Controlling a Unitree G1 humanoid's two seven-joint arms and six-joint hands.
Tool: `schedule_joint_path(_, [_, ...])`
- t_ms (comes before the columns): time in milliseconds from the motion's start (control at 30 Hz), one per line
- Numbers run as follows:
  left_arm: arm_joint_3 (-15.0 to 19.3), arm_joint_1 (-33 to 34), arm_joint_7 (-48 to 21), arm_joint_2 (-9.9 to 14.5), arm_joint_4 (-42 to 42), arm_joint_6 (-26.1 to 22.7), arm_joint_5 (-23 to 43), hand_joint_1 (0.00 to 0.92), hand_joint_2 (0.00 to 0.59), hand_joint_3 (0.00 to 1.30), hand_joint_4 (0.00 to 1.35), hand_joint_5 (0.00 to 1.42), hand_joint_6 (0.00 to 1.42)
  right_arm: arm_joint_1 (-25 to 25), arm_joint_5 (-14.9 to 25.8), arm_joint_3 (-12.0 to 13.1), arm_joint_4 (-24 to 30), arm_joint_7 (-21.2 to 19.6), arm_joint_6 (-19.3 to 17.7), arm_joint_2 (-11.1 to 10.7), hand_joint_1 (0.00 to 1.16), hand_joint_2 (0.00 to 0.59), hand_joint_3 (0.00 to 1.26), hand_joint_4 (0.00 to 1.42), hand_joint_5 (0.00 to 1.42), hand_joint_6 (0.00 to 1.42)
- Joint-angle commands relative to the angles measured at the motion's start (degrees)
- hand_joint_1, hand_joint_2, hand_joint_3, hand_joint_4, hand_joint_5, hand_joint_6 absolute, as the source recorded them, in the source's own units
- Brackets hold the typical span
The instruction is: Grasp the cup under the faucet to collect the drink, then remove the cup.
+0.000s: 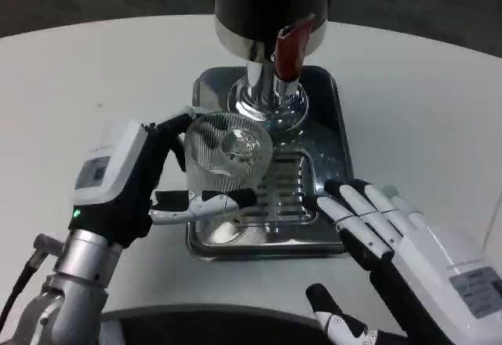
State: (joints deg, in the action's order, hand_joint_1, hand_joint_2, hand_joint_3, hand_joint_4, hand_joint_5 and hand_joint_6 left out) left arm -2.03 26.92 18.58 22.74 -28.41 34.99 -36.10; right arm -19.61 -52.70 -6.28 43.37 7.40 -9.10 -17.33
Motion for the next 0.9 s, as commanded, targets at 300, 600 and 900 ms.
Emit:
schedule_joint_path(300, [-7.23,9.75,10.99,-1.32,-13.94,2.59,-2.43,0.601,0.140,0.95,1.04,1.18,1.34,-1.10,-0.86,0.47,1.02,-0.62,-0.16,2.16,0.37,0.473,0.15,0.06,0.05,0.06])
schedule_joint_path(600, [-11.80,17.80,14.26,-3.14,-23.47,3.18,-3.21,0.601,0.139,0.95,1.04,1.18,1.34,-0.82,-1.63,0.21,0.97,-0.44,-0.12,3.02,0.37,0.473,0.15,0.06,0.05,0.06])
schedule_joint_path(900, [-15.99,22.75,16.01,-3.84,-31.94,3.47,-3.26,0.601,0.139,0.95,1.04,1.18,1.35,-1.43,-1.07,1.00,1.44,0.83,0.53,3.09,0.37,0.473,0.15,0.07,0.06,0.08])
